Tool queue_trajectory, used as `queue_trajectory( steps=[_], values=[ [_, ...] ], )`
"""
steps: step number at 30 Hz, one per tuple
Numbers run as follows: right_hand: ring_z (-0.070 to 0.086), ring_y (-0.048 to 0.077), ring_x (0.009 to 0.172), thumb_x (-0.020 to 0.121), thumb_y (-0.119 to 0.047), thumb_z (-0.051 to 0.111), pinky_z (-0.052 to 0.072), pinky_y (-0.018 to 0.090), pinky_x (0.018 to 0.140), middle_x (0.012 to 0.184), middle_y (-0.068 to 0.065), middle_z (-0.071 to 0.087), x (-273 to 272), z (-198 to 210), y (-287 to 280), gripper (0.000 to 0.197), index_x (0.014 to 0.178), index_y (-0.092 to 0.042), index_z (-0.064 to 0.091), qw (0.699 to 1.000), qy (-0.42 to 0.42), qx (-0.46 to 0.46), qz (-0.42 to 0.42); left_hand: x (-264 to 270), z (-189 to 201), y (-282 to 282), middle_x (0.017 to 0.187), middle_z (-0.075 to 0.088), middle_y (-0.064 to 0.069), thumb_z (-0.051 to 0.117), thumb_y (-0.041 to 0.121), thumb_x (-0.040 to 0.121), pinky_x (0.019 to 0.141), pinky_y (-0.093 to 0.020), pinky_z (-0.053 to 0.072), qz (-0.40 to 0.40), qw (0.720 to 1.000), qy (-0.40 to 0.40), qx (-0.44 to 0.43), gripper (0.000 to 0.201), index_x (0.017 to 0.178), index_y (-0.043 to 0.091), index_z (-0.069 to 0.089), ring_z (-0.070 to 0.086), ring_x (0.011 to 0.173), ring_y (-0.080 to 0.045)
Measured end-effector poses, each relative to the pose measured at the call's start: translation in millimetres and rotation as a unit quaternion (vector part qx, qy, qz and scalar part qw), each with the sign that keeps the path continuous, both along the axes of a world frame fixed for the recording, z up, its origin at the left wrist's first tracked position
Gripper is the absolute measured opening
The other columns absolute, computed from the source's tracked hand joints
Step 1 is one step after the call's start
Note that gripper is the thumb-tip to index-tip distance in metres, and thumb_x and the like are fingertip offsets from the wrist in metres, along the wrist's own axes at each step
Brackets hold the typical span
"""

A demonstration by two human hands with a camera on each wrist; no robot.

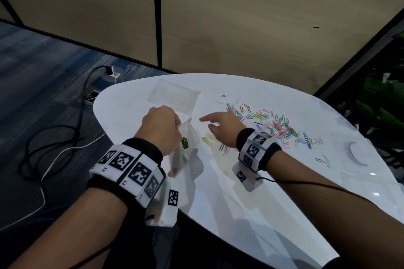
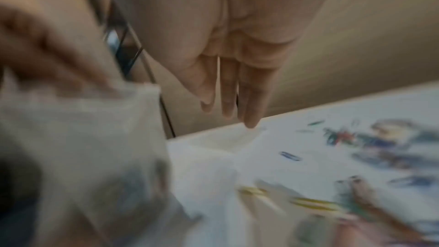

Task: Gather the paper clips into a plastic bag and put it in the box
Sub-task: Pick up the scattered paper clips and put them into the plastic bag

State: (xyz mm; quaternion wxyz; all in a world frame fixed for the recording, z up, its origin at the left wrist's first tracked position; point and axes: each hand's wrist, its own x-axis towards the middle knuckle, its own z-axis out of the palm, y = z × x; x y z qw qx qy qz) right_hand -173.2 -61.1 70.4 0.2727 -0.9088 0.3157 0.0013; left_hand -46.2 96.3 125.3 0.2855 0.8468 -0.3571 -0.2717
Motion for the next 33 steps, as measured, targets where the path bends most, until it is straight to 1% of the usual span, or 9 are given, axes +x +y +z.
queue_trajectory(
  steps=[5, 10, 15, 18, 21, 23, 28, 31, 33],
  values=[
    [0.012, 0.029, 0.149, 0.102, -0.027, 0.034, 0.022, 0.048, 0.118, 0.163, 0.006, 0.005, -31.2, -67.7, 9.4, 0.056, 0.154, -0.020, 0.014, 0.932, 0.235, -0.175, 0.213, 0.3, 0.6, -0.4, 0.095, 0.075, -0.020, 0.056, -0.001, 0.090, 0.084, -0.044, 0.064, -0.011, 1.000, -0.006, 0.008, 0.025, 0.098, 0.008, 0.078, 0.075, 0.088, -0.039],
    [-0.001, 0.034, 0.150, 0.103, -0.029, 0.025, 0.011, 0.058, 0.117, 0.163, -0.001, -0.006, -79.6, -79.5, -20.9, 0.055, 0.154, -0.026, 0.005, 0.932, 0.276, -0.198, 0.123, -2.9, 2.2, -3.1, 0.094, 0.075, -0.018, 0.057, -0.001, 0.089, 0.084, -0.042, 0.064, -0.017, 1.000, -0.009, 0.015, 0.026, 0.098, 0.010, 0.078, 0.075, 0.089, -0.037],
    [0.028, 0.039, 0.140, 0.101, -0.026, 0.041, 0.042, 0.051, 0.105, 0.160, 0.006, 0.016, -89.7, -96.1, -43.1, 0.056, 0.151, -0.023, 0.019, 0.950, 0.262, -0.163, 0.043, -10.2, 2.5, -6.0, 0.092, 0.075, -0.019, 0.053, -0.002, 0.088, 0.083, -0.043, 0.064, -0.030, 0.999, -0.016, 0.020, 0.029, 0.095, 0.009, 0.079, 0.075, 0.086, -0.039],
    [0.059, 0.028, 0.105, 0.077, -0.012, 0.073, 0.053, 0.033, 0.079, 0.123, 0.007, 0.054, -73.2, -103.0, -41.2, 0.049, 0.122, -0.012, 0.055, 0.951, 0.245, -0.186, 0.046, -12.5, 2.5, -8.2, 0.089, 0.076, -0.018, 0.053, -0.002, 0.087, 0.082, -0.043, 0.064, -0.030, 0.999, -0.018, 0.019, 0.030, 0.093, 0.010, 0.080, 0.075, 0.085, -0.038],
    [0.061, 0.023, 0.087, 0.083, -0.006, 0.063, 0.051, 0.030, 0.071, 0.098, 0.008, 0.062, -61.1, -91.2, -33.0, 0.014, 0.097, -0.009, 0.065, 0.953, 0.215, -0.212, 0.037, -13.3, 2.3, -9.4, 0.089, 0.076, -0.017, 0.054, -0.001, 0.088, 0.083, -0.042, 0.064, -0.030, 0.999, -0.018, 0.020, 0.029, 0.094, 0.011, 0.080, 0.075, 0.085, -0.037],
    [0.062, 0.024, 0.084, 0.088, -0.003, 0.053, 0.051, 0.028, 0.073, 0.093, 0.008, 0.064, -61.4, -84.9, -37.2, 0.015, 0.093, -0.006, 0.067, 0.956, 0.212, -0.203, 0.012, -13.8, 1.9, -9.9, 0.089, 0.076, -0.017, 0.055, -0.001, 0.088, 0.083, -0.042, 0.064, -0.029, 0.999, -0.017, 0.019, 0.029, 0.094, 0.011, 0.080, 0.075, 0.084, -0.037],
    [0.071, 0.021, 0.077, 0.083, -0.013, 0.062, 0.059, 0.028, 0.077, 0.084, 0.006, 0.076, -75.4, -57.1, -56.7, 0.017, 0.086, -0.010, 0.079, 0.972, 0.115, -0.051, -0.199, -15.9, 2.9, -11.7, 0.091, 0.076, -0.018, 0.055, -0.002, 0.088, 0.084, -0.042, 0.064, -0.033, 0.999, -0.015, 0.021, 0.030, 0.098, 0.010, 0.080, 0.075, 0.086, -0.038],
    [0.071, 0.021, 0.091, 0.086, -0.023, 0.065, 0.057, 0.025, 0.077, 0.098, 0.010, 0.075, -91.8, -45.8, -69.8, 0.018, 0.088, -0.007, 0.073, 0.941, 0.068, 0.120, -0.309, -18.4, 3.8, -12.9, 0.094, 0.076, -0.019, 0.053, -0.002, 0.089, 0.085, -0.042, 0.063, -0.035, 0.999, -0.011, 0.020, 0.030, 0.099, 0.009, 0.079, 0.075, 0.089, -0.039],
    [0.068, 0.029, 0.101, 0.086, -0.015, 0.068, 0.059, 0.028, 0.077, 0.104, 0.017, 0.071, -91.9, -36.3, -67.4, 0.011, 0.089, -0.004, 0.067, 0.884, -0.040, 0.288, -0.367, -21.0, 5.1, -13.6, 0.095, 0.076, -0.018, 0.053, -0.001, 0.090, 0.085, -0.042, 0.063, -0.036, 0.999, -0.011, 0.024, 0.029, 0.098, 0.009, 0.079, 0.075, 0.088, -0.038]
  ],
)
